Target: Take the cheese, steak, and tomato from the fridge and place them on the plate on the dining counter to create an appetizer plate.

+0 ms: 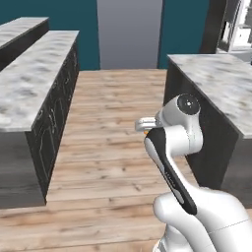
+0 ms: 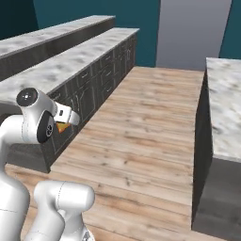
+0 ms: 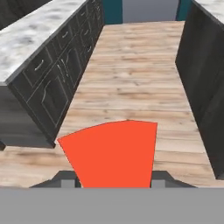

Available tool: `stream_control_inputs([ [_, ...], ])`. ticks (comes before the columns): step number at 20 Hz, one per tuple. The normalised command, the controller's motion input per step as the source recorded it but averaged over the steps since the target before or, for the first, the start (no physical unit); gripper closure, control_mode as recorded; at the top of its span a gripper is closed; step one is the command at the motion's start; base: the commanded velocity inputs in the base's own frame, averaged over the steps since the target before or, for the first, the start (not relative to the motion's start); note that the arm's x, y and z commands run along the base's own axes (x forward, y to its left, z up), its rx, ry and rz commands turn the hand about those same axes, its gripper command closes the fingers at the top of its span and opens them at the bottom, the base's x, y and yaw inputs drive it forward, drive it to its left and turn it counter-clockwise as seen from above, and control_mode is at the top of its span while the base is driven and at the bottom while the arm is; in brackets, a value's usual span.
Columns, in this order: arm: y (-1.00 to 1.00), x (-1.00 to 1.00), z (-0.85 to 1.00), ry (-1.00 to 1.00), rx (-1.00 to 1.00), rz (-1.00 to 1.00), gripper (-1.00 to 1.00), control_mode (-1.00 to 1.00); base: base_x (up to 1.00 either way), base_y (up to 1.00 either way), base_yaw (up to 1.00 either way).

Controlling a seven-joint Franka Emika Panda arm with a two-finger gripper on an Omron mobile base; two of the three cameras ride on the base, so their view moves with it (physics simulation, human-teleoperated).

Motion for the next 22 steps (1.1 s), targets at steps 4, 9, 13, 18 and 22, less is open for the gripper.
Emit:
stream_control_inputs([
  [4, 0.0, 0.0, 0.0, 0.0, 0.0, 0.0, 1.0, 1.0, 0.0, 1.0, 0.0],
  [9, 0.0, 0.0, 0.0, 0.0, 0.0, 0.0, 1.0, 1.0, 0.0, 1.0, 0.0],
  [13, 0.0, 0.0, 0.0, 0.0, 0.0, 0.0, 1.0, 1.0, 0.0, 1.0, 0.0],
  [18, 0.0, 0.0, 0.0, 0.0, 0.0, 0.0, 1.0, 1.0, 0.0, 1.0, 0.0],
  [22, 0.0, 0.0, 0.0, 0.0, 0.0, 0.0, 1.0, 1.0, 0.0, 1.0, 0.0],
])
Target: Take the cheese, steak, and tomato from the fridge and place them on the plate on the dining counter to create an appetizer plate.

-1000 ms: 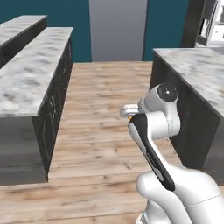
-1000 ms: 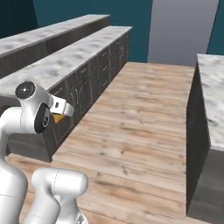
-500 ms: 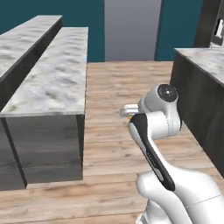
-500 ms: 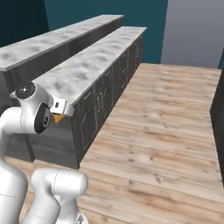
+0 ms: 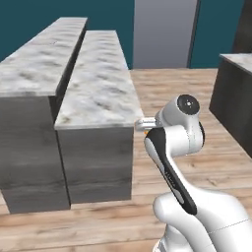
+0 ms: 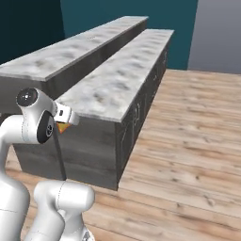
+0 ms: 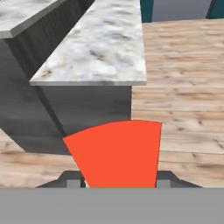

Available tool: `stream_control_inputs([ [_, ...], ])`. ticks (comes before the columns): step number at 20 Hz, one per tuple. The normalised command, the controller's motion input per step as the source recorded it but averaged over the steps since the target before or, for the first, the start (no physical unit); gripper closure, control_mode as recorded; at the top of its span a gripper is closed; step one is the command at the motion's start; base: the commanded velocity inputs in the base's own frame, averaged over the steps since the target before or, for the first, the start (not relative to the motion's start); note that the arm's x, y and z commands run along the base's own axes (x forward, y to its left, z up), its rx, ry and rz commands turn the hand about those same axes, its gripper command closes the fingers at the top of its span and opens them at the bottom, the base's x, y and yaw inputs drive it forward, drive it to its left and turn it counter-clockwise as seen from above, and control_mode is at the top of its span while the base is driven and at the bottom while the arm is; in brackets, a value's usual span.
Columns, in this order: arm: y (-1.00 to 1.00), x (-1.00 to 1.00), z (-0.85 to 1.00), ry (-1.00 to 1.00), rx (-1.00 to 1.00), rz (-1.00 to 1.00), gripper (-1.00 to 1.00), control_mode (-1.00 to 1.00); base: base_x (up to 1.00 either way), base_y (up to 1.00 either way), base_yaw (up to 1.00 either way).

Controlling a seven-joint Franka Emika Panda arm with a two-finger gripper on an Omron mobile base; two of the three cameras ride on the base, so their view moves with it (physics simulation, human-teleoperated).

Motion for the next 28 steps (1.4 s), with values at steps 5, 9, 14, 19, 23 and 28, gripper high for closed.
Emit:
stream_control_inputs([
  [5, 0.0, 0.0, 0.0, 0.0, 0.0, 0.0, 1.0, 1.0, 0.0, 1.0, 0.0],
  [9, 0.0, 0.0, 0.0, 0.0, 0.0, 0.0, 1.0, 1.0, 0.0, 1.0, 0.0],
  [14, 0.0, 0.0, 0.0, 0.0, 0.0, 0.0, 1.0, 1.0, 0.0, 1.0, 0.0],
  [19, 0.0, 0.0, 0.0, 0.0, 0.0, 0.0, 1.0, 1.0, 0.0, 1.0, 0.0],
  [23, 0.0, 0.0, 0.0, 0.0, 0.0, 0.0, 1.0, 1.0, 0.02, 1.0, -0.01],
  [28, 0.0, 0.0, 0.0, 0.0, 0.0, 0.0, 1.0, 1.0, 0.11, 1.0, -0.03],
])
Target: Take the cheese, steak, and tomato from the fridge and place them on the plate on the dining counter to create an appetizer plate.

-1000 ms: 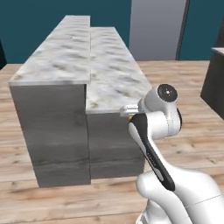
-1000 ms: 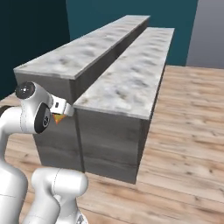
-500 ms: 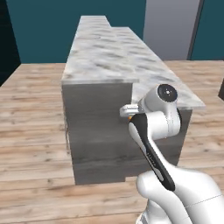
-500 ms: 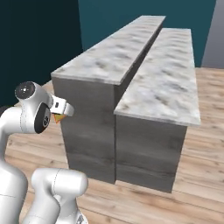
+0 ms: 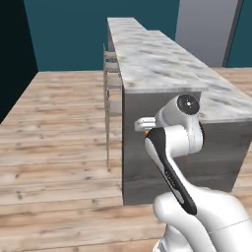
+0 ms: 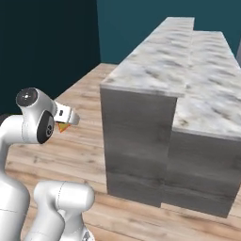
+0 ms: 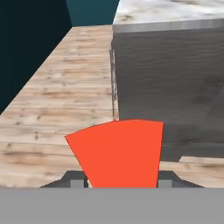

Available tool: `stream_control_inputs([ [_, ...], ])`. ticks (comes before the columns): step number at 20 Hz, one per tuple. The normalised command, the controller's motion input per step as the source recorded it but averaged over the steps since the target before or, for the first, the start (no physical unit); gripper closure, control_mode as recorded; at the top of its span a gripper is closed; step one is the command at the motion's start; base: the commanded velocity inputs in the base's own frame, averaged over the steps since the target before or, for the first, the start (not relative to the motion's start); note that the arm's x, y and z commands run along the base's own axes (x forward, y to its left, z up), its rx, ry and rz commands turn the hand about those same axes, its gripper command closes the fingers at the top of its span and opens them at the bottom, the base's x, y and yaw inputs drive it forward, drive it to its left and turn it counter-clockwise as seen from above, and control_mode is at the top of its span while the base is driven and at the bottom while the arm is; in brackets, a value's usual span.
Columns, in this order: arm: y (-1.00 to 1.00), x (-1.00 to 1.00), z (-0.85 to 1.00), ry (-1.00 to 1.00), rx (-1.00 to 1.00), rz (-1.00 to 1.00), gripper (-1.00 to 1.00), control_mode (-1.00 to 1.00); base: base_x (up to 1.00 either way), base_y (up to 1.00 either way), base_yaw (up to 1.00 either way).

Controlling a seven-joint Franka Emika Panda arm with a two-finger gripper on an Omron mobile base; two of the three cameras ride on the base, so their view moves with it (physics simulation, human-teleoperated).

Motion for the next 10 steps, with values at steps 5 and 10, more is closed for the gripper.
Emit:
stream_control_inputs([
  [5, 0.0, 0.0, 0.0, 0.0, 0.0, 0.0, 1.0, 1.0, 0.28, 1.0, -0.13],
  [10, 0.0, 0.0, 0.0, 0.0, 0.0, 0.0, 1.0, 1.0, 0.45, 0.99, -0.3],
])
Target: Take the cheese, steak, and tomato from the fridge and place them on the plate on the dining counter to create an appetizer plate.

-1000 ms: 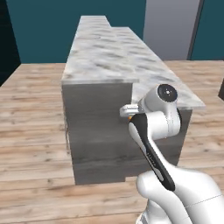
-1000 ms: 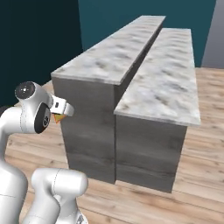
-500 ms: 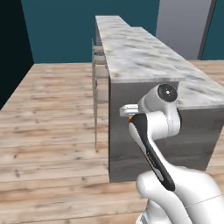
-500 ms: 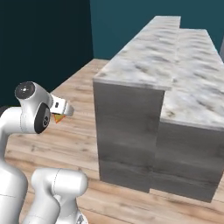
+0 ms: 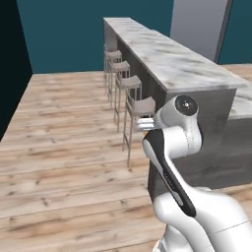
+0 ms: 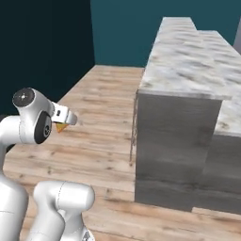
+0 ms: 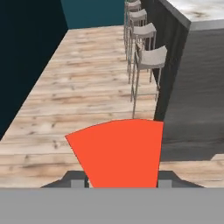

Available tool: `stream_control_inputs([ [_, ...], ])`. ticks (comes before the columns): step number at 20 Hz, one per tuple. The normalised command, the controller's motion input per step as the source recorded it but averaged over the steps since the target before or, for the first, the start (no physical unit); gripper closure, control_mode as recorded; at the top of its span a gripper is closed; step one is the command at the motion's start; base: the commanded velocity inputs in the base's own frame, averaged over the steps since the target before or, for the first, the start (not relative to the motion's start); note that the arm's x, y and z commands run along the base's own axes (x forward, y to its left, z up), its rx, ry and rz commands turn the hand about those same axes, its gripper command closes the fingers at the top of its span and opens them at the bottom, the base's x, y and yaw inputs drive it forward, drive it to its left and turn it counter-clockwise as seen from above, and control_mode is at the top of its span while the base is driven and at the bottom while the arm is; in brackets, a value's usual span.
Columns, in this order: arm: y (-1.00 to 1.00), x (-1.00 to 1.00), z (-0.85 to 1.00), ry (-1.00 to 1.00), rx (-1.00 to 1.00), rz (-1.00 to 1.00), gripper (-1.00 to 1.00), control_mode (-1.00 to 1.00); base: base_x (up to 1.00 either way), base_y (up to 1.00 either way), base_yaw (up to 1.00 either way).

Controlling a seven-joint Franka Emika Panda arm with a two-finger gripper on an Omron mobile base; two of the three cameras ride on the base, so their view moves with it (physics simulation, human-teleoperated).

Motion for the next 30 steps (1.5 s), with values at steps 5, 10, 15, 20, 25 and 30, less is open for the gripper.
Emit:
stream_control_inputs([
  [5, 0.0, 0.0, 0.0, 0.0, 0.0, 0.0, 1.0, 1.0, 0.9, 0.79, -0.34],
  [10, 0.0, 0.0, 0.0, 0.0, 0.0, 0.0, 1.0, 1.0, 1.0, 0.61, -0.4],
  [15, 0.0, 0.0, 0.0, 0.0, 0.0, 0.0, 1.0, 1.0, 1.0, 0.78, -0.44],
  [20, 0.0, 0.0, 0.0, 0.0, 0.0, 0.0, 1.0, 1.0, 0.97, 0.96, -0.46],
  [25, 0.0, 0.0, 0.0, 0.0, 0.0, 0.0, 1.0, 1.0, 0.9, 1.0, -0.46],
  [30, 0.0, 0.0, 0.0, 0.0, 0.0, 0.0, 1.0, 1.0, 0.69, 1.0, -0.49],
])
